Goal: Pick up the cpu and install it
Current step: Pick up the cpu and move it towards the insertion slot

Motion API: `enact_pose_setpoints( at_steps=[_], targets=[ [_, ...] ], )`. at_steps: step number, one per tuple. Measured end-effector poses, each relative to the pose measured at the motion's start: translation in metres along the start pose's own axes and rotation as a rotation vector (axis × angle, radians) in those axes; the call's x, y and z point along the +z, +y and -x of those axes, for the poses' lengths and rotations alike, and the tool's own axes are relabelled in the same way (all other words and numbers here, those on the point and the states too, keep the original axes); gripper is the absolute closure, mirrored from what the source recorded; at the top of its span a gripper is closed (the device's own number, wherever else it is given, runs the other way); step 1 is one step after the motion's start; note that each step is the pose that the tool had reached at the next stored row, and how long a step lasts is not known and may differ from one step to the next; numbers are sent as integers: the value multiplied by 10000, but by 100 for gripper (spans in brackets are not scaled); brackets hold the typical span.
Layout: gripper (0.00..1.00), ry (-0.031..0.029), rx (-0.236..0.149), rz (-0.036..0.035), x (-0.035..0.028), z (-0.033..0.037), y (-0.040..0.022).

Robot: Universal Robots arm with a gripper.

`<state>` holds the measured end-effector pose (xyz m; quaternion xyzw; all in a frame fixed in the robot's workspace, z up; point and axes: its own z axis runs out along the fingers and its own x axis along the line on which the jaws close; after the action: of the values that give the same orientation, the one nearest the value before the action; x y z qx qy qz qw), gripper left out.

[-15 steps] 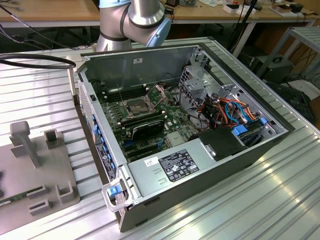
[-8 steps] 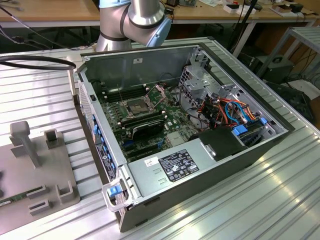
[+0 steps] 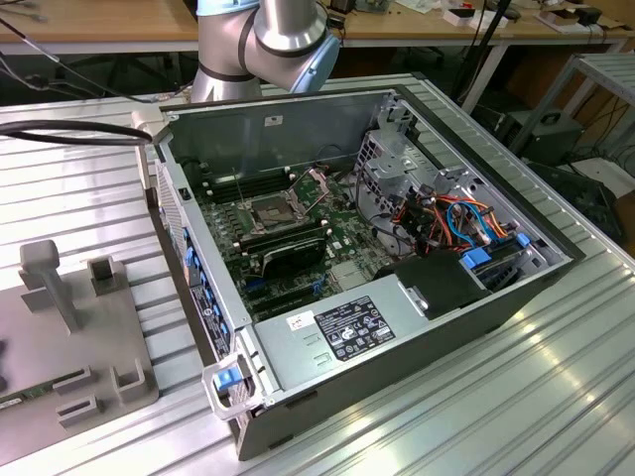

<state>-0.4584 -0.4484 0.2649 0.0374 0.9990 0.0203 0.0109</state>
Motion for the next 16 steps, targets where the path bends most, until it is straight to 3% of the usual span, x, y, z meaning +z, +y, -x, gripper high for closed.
enact_pose_setpoints(
  at_steps=[16],
  targets=[
    [28, 0, 0, 0, 47, -1, 2]
  ],
)
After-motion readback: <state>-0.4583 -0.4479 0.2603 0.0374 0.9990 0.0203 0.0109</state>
